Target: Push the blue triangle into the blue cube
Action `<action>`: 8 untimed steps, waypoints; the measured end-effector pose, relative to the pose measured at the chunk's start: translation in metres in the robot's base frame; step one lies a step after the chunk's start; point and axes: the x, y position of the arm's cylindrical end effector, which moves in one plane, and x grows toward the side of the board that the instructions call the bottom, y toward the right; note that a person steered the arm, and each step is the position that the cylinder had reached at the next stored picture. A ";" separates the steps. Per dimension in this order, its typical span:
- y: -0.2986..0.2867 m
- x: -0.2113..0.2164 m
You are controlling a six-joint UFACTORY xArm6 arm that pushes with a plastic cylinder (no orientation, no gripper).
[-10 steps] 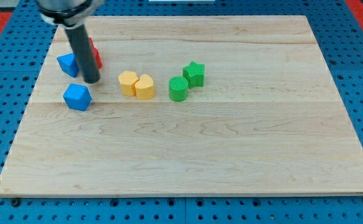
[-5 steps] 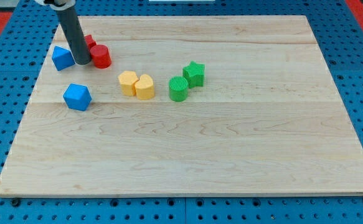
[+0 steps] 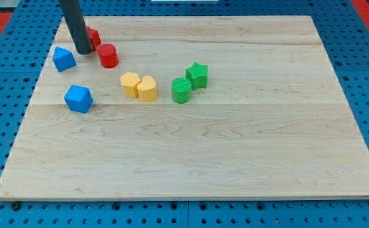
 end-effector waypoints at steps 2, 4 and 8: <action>-0.053 0.022; -0.084 -0.010; -0.068 0.045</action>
